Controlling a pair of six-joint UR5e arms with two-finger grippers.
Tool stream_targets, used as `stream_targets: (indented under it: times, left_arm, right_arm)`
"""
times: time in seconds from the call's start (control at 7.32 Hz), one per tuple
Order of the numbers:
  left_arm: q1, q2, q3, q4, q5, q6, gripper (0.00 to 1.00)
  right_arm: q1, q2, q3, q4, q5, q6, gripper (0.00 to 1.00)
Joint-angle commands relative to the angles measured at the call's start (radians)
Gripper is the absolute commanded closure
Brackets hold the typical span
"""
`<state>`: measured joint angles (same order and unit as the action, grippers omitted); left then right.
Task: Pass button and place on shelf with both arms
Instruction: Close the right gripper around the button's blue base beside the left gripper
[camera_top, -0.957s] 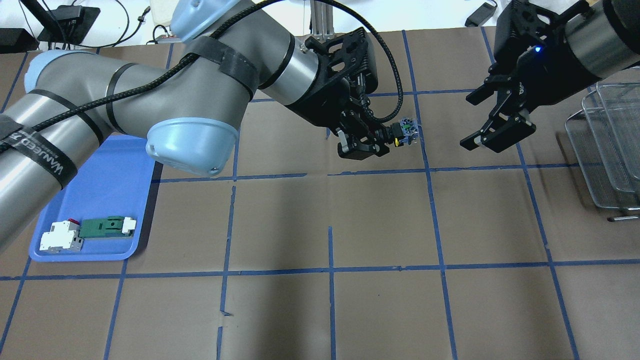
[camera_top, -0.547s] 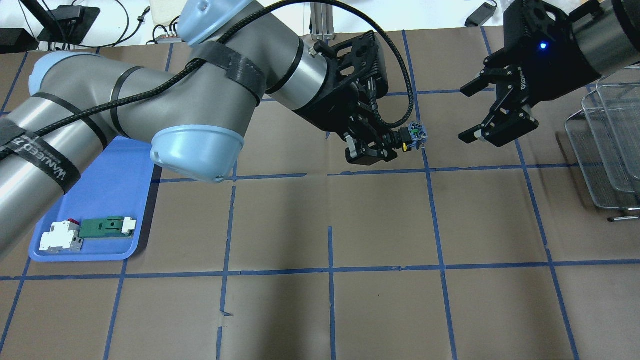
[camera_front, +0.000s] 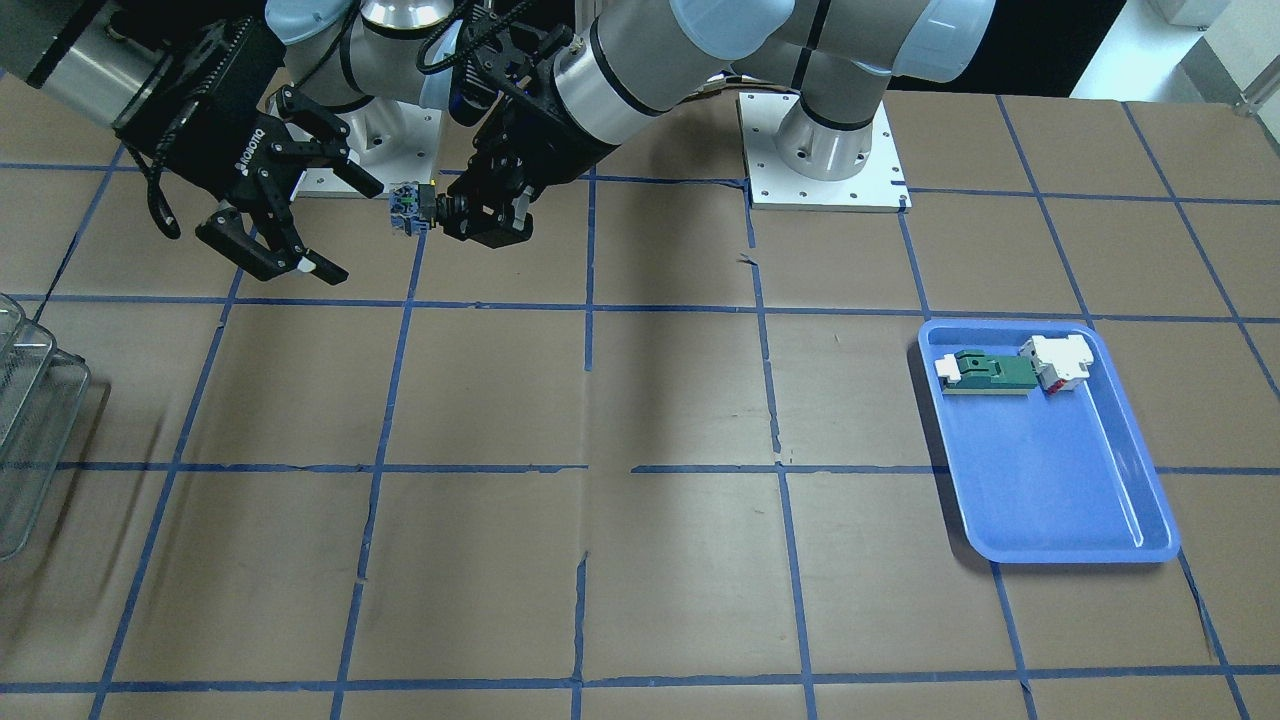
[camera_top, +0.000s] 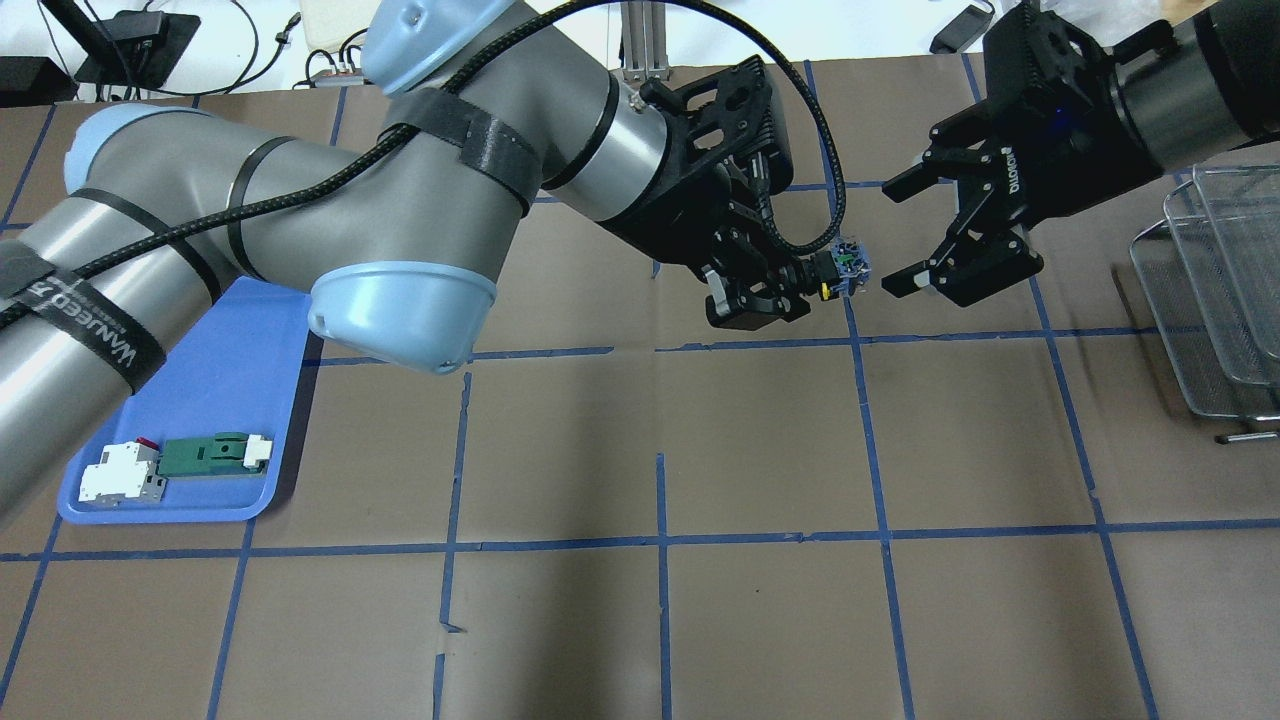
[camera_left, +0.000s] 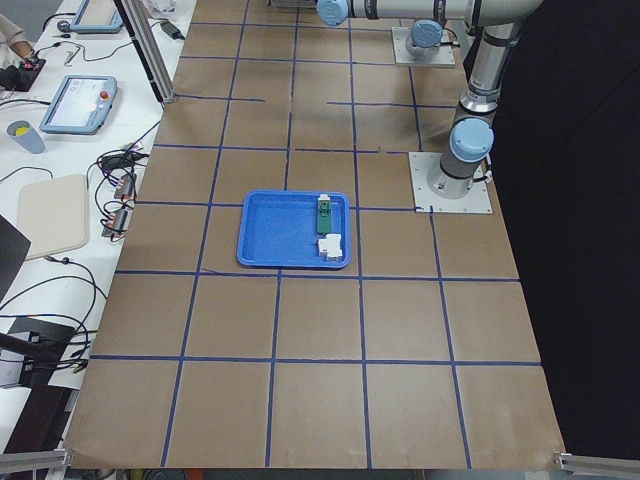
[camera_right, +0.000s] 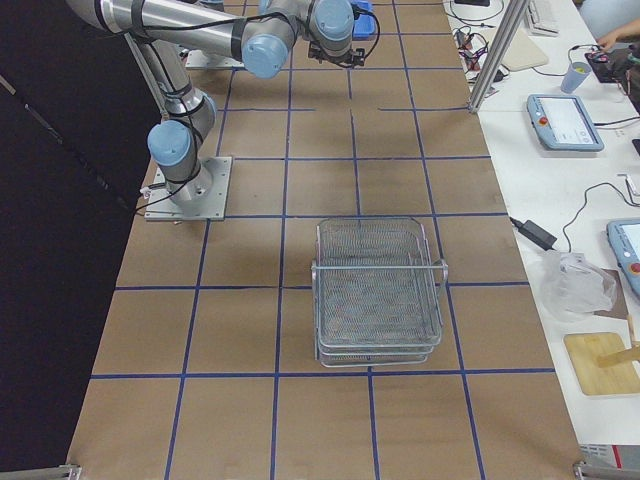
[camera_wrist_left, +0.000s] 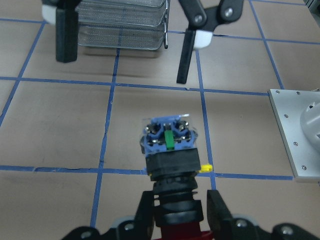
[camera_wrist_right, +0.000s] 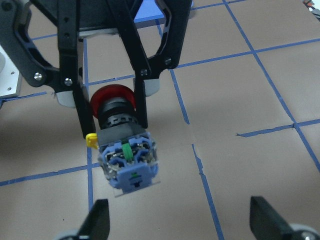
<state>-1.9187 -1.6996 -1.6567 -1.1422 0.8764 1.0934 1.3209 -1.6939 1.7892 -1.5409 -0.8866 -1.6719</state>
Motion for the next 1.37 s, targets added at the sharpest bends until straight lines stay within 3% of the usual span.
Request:
stream_targets:
  times: [0.0,0.68,1.23]
  left_arm:
    - [0.000,0.001,0.000,0.013,-0.002,-0.007,1.00]
    - [-0.002,0.028,-0.028,0.013,-0.001,-0.004,1.00]
    - [-0.002,0.031,-0.028,0.024,-0.002,-0.009,1.00]
  right_arm:
    - [0.029,-0.004,0.007,-0.001,0.006,0.011,0.00]
    - [0.035,-0.007,-0.001,-0.010,0.043,0.041,0.00]
    - [0.057,-0.006,0.002,0.015,0.003,0.044,0.00]
